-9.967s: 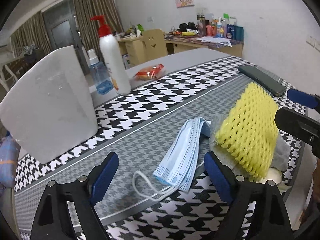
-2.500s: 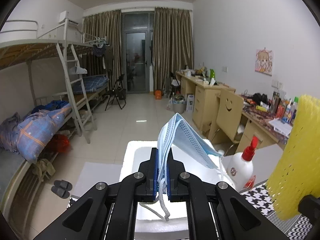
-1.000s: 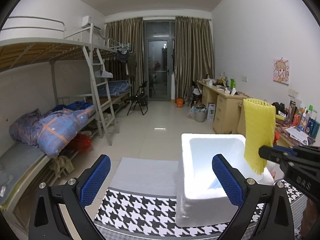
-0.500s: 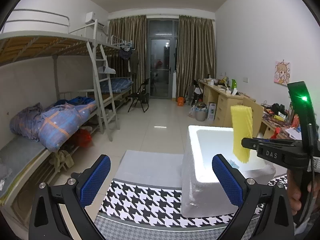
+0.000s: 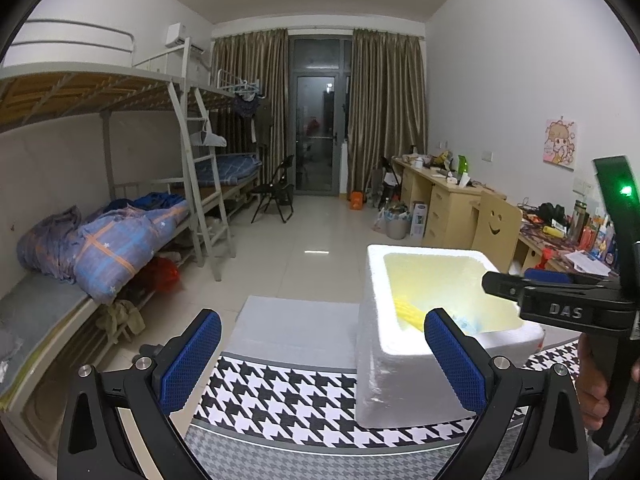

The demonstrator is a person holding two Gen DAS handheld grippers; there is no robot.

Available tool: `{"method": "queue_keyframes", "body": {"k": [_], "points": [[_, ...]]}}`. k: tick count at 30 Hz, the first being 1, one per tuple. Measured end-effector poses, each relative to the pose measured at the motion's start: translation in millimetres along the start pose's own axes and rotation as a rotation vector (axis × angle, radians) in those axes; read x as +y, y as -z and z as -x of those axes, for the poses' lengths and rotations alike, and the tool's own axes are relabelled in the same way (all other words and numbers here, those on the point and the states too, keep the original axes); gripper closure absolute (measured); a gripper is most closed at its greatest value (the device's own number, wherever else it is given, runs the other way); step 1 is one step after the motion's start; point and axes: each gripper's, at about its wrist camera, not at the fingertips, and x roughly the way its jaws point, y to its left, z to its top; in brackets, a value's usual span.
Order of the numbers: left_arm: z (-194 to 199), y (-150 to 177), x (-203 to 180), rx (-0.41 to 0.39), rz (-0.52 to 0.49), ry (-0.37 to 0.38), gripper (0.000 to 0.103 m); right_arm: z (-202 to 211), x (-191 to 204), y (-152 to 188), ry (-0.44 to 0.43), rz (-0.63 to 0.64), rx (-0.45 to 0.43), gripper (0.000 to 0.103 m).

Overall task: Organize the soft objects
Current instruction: 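Lower the yellow foam net into the foam box and open the right tool, then withdraw both tools from the foam box back over the table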

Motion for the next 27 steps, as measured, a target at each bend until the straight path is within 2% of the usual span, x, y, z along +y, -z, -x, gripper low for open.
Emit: {"method": "queue_keyframes", "body": {"k": [7,16,27], "points": [[16.5,-1.1,-8.7,-0.017,-0.014,0.012,0.001,29.3,1.0,4.9,0.005,0.011,-0.048,0.012],[39.3,1.3,-20.4,-0.030,-0.037,0.035,0.001,63.1,3.6,17.5,0.030,0.046,-0.105,0.010],[65.5,5.3,-31.9,-0.053,-0.061,0.064,0.001,93.2,2.0,33.7,0.020,0.047,-0.141,0.010]]}}
